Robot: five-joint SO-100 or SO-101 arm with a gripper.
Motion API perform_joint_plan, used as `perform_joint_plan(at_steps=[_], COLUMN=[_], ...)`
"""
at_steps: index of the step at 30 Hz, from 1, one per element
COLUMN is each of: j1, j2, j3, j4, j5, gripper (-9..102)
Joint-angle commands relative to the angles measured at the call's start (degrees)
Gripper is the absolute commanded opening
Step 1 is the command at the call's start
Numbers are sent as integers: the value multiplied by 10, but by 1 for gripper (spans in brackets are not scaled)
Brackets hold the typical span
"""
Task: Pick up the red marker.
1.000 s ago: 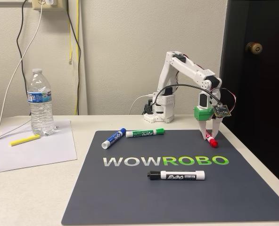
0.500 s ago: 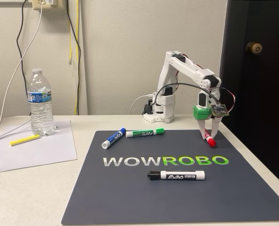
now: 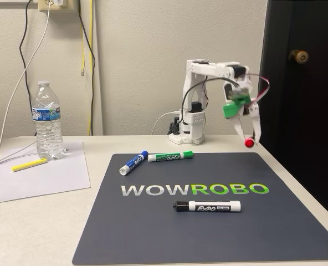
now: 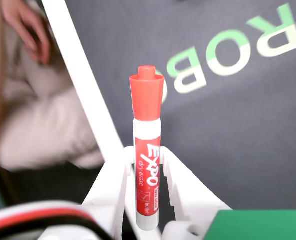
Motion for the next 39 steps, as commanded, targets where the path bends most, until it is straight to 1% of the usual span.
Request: perform_joint_plan(at_steps=[1,4,8,18,23,26,28,31,33,35,39], j1=[45,80,119,236,256,261,261,248,249,254,256], j2=[32,33,40,85,108,115,151,279,366,430,519], j3=[-98,-172,-220,-223,-213,-209,-156,36,153,235,345], j4=[19,33,27,-5,-40,-37,-43,-148,-202,-236,-279], j5=[63,105,141,204,219,218,218,220,222,228,227], gripper=[3,3,3,3,3,3,3,3,3,3,3])
